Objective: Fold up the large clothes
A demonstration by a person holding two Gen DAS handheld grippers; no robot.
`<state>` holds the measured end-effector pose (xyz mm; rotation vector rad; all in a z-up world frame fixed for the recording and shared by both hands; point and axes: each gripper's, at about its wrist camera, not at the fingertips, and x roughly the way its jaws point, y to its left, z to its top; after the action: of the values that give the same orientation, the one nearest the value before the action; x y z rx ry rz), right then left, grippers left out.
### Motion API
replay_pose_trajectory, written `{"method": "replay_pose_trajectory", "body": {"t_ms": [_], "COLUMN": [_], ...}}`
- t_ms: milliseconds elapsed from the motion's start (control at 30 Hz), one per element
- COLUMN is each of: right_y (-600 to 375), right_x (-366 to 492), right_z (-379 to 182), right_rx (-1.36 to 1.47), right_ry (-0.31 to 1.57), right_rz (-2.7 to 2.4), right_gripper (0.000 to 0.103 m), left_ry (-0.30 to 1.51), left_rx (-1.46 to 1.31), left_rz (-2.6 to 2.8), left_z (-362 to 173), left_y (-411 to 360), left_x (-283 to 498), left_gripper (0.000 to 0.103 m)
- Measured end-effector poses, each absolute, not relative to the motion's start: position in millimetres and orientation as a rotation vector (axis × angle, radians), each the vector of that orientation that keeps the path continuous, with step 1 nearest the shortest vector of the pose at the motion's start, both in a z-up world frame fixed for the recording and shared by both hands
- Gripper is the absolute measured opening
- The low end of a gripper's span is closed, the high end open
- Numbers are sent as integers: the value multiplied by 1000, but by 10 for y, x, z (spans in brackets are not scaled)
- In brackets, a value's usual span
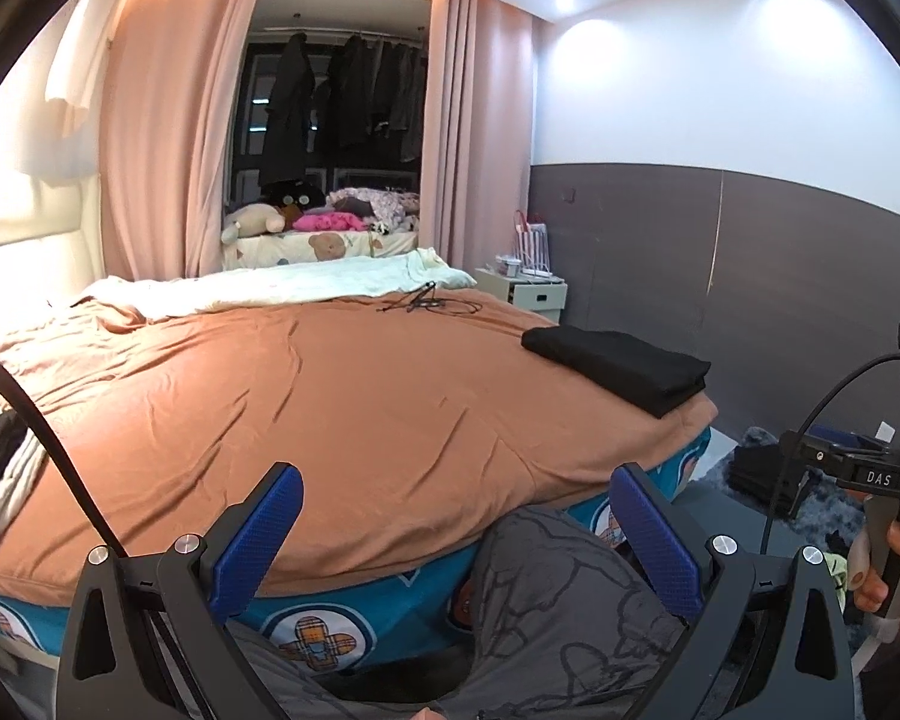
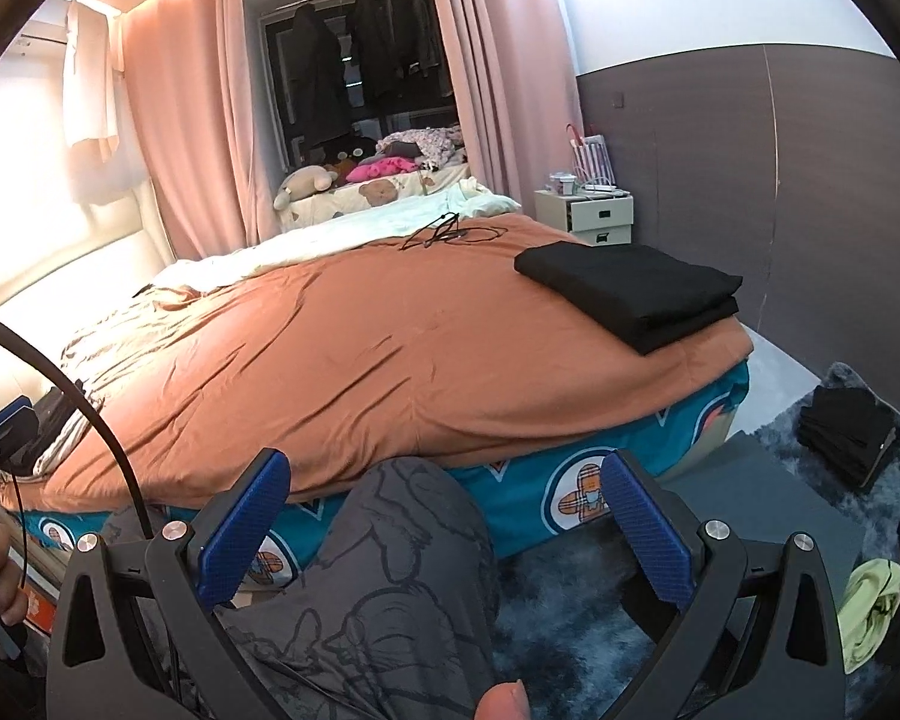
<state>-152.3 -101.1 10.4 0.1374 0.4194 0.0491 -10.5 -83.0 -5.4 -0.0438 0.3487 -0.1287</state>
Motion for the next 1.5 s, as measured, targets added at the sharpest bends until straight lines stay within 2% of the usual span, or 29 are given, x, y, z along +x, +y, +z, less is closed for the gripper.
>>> {"method": "replay_pose_trajectory", "body": {"t_ms": [1500], "right_y": [-891], "right_x": [-1589], "right_z": [63], "right_rx": [135], "right_ry": [406], "right_rz": [55], "right_gripper": [103], "left_ry": [328], "left_rx": [-49], "left_rz": [-101], "left_z": [-13], "left_y": [-845], "left_x": [-233], "left_gripper": [103]}}
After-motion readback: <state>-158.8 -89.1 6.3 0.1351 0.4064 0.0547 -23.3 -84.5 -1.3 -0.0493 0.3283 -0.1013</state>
